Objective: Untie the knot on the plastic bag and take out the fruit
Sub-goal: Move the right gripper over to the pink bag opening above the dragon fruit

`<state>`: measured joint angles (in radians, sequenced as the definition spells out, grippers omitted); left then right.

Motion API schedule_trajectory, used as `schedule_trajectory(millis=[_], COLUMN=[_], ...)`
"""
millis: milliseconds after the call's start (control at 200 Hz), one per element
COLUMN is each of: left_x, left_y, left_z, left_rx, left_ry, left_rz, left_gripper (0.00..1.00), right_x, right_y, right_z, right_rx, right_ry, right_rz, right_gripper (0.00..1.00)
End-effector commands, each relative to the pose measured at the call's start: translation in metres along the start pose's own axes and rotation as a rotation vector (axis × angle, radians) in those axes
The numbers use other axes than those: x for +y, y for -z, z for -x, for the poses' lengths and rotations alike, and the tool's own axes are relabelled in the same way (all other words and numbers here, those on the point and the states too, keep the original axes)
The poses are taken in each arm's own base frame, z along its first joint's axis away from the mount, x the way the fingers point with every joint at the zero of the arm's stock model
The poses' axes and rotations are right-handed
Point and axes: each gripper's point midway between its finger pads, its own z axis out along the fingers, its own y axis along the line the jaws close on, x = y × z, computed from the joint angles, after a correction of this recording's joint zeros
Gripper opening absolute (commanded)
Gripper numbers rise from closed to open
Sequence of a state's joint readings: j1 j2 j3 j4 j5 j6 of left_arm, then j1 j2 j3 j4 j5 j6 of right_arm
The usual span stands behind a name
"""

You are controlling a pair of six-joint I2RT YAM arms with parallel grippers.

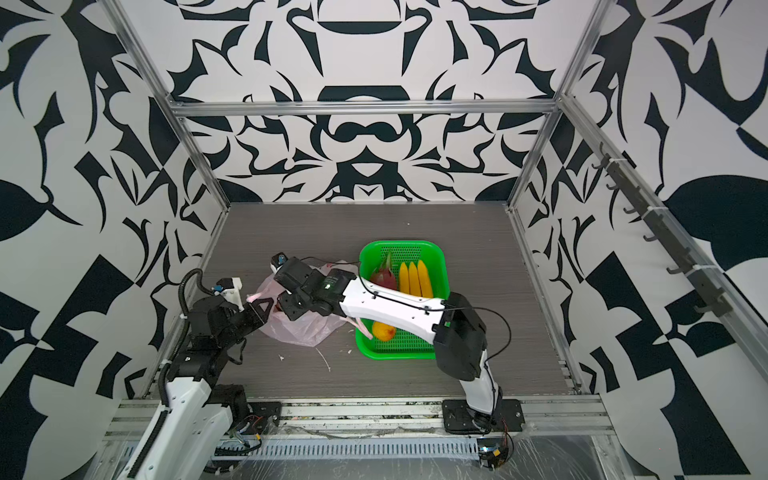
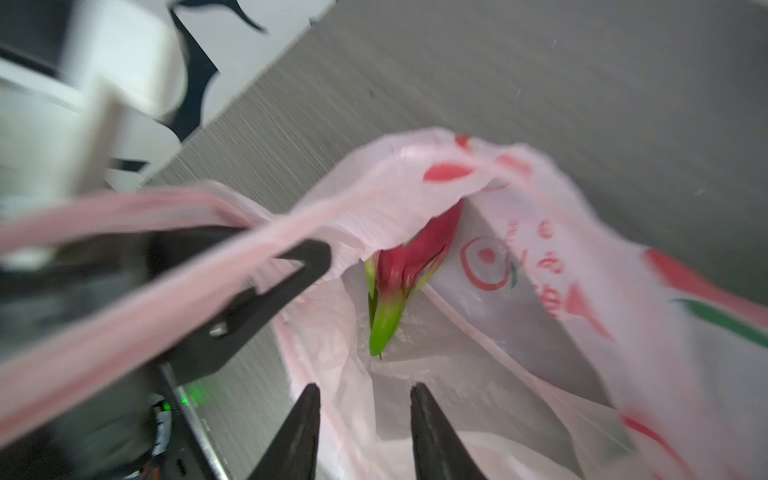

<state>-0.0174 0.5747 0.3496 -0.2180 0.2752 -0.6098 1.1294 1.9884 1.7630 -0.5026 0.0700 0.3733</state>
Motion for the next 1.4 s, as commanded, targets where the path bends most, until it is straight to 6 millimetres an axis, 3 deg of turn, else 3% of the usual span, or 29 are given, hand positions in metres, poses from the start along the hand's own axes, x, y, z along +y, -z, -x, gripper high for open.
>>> schedule_trajectory(millis=[0,435,620,810,1090,1395], left_x=[0.001,0.012,0.013,0.013,0.009,0.003], left_y=[0.003,0.007,0.012,0.019,0.026,0.030], left_z=[0.001,-0.010,-0.015,-0.019,-0.023,-0.017], left_rx=[-0.004,0.011,0.014,0.013,0.015,-0.036], left_ry=[0.001,0.027,0.047,0.051,0.041,0.049], left_rz=[0.013,0.050,0.058,0.059,0.036,-0.001], left_gripper=[0.00,0.00,0.00,0.00,0.00,0.00], right_x=[0.009,0.015,0.009,-0.001,-0.016,-0.014], right_y=[0.005,-0.040,-0.050,-0.055,-0.055,-0.073], right_z=[0.023,-0.040,-0.051,-0.038,-0.003,0.023], right_rx=[-0.078,0.043,0.021,-0.102,-0.304,-0.315], right_ry=[-0.062,-0.151,-0.196,-0.275,-0.389,-0.399], right_rz=[0.030,0.057,0.025,-0.008,-0.069,-0.043], right_gripper=[0.37,0.36,0.38,0.43,0.64,0.75])
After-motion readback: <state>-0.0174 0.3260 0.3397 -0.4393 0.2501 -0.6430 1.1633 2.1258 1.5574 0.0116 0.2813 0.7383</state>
